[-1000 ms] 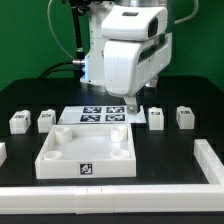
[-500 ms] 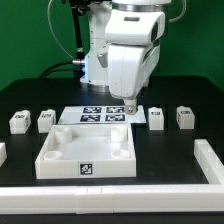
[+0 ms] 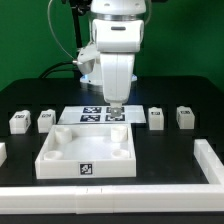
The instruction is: Assemble one leg
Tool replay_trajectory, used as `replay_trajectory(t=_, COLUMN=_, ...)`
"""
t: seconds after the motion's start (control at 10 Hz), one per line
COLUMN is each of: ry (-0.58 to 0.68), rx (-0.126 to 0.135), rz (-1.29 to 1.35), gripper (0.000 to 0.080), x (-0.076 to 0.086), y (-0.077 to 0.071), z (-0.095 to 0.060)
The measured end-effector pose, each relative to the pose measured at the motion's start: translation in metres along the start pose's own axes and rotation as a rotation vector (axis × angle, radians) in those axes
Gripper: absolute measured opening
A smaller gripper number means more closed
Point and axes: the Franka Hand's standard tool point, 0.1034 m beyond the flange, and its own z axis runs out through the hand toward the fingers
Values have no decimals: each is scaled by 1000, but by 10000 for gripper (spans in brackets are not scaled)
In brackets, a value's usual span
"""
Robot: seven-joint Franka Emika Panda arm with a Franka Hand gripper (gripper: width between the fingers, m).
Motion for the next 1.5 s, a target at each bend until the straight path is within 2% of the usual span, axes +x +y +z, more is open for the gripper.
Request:
replay_trajectory(t=0.2, ry=6, rx=31, rz=-39, gripper=650, x=-37, y=-16, z=13)
replay_trajectory(t=0.3, ry=11, rx=43, rz=-18, gripper=650, x=-44, y=-19, z=22)
replay_trajectory(t=0.4, ry=15, rx=58, rz=-13, gripper=650, x=-44, y=-22, z=31)
replay_trajectory(t=0.7, ry=15, rx=56, rz=-13, gripper=650, x=-45, y=-21, z=30)
replay_trajectory(t=0.8, ry=17, rx=53, rz=-20, gripper=650, x=-44, y=-23, z=34)
replay_trajectory(t=1.0, ry=30, rx=63, rz=-20, gripper=650, x=-43, y=-39, z=59)
replay_trajectory(t=1.1, ry=33, rx=74, rz=-18, gripper=650, x=-42, y=-45, z=65)
replay_trajectory(t=1.4, ry=38, rx=84, rz=-18, gripper=650, x=-40, y=-46, z=76)
replay_trajectory(t=1.5, ry=38, rx=84, rz=-17, gripper=515, x=-41, y=-46, z=76)
